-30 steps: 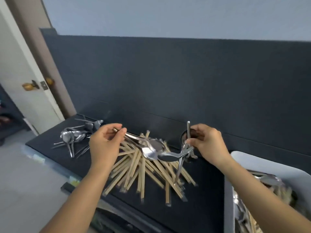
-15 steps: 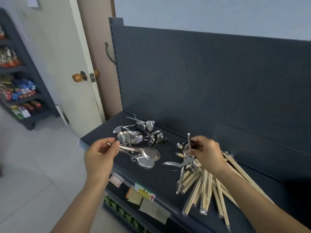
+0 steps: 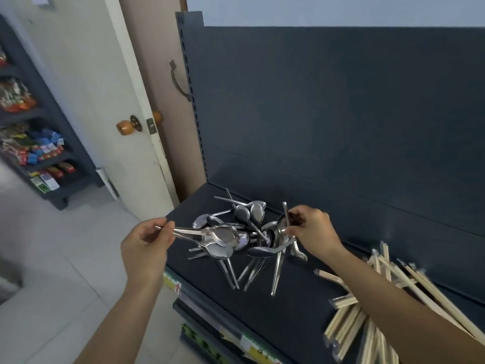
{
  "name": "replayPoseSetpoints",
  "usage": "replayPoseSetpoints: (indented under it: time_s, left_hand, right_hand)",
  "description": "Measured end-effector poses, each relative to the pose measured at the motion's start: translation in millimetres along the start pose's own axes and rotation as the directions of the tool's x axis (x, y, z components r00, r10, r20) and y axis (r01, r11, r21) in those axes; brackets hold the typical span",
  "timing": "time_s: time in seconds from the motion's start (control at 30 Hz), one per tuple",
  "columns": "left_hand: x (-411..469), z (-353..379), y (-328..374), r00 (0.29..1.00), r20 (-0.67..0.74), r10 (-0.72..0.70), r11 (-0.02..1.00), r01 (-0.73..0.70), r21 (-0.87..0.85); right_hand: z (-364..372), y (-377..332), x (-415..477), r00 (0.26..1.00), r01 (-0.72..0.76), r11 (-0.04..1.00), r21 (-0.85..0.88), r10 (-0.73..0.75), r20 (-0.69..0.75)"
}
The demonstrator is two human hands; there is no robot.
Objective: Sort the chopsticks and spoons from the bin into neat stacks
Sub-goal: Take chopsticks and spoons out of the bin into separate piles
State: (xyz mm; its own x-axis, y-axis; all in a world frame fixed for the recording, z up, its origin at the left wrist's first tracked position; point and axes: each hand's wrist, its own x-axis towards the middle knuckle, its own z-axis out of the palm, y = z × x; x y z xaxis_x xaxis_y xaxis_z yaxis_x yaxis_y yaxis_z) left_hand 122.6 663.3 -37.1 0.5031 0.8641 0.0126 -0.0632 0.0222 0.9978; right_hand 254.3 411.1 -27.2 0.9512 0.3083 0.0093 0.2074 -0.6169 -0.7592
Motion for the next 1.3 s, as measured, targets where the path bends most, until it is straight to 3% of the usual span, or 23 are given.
replayPoseSetpoints:
  time_s: [0.23, 0.4, 0.63, 0.93, 1.03, 1.3]
  left_hand:
    - [55.9, 46.1, -19.0, 0.996, -0.019, -0.088, 0.996, 0.088, -0.016]
    - [89.9, 70.5, -41.9, 0.989, 0.039, -0.14, 0.99, 0.14, 0.002]
    - [128.9, 111.5, -75.1, 0.947, 0.227, -0.228, 0.974, 0.22, 0.062]
    - [155.2, 131.2, -102.3, 0.82, 0.456, -0.345, 0.938, 0.319, 0.136]
    - [159.7, 130.9, -110.3, 0.785, 0.511, -0.349, 0.937, 0.285, 0.201]
    - [164.4, 125.0, -109.2, 0.709, 0.665, -0.234, 0.943, -0.001, 0.333]
  right_hand:
    - [24.1, 11.6, 54.9, 0.983, -0.043, 0.978, -0.202, 0.078, 0.168]
    - [34.8, 18.7, 62.8, 0.974, -0.069, 0.952, -0.298, 0.128, 0.186]
    - [50.2, 16.8, 65.4, 0.945, -0.282, 0.898, -0.337, 0.321, 0.063]
    - [64.3, 14.8, 49.2, 0.818, -0.575, 0.755, -0.316, 0.522, -0.24]
    - [66.5, 20.3, 46.8, 0.781, -0.624, 0.725, -0.291, 0.564, -0.268]
    - [77.3, 27.4, 48.1, 0.686, -0.727, 0.64, -0.248, 0.672, -0.278]
